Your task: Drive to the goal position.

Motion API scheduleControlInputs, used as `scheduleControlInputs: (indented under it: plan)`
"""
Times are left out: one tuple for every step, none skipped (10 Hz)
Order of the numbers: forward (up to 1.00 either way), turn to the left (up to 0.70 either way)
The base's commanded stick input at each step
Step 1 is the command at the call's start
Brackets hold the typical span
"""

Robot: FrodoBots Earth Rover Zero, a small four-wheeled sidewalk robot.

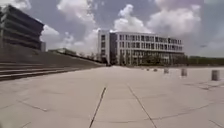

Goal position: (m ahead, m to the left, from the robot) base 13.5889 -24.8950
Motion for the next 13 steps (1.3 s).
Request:
scheduleControlInputs:
  plan:
    - [0.7,-0.34]
    - [0.7,-0.34]
    - [0.7,-0.34]
    - [0.7,-0.34]
    - [0.7,-0.34]
    - [0.7,-0.34]
    - [0.7,-0.34]
    - [0.7,-0.34]
    - [0.7,-0.26]
    - [0.7,0.0]
    - [0.7,-0.03]
    - [0.7,-0.2]
    - [0.7,-0.34]
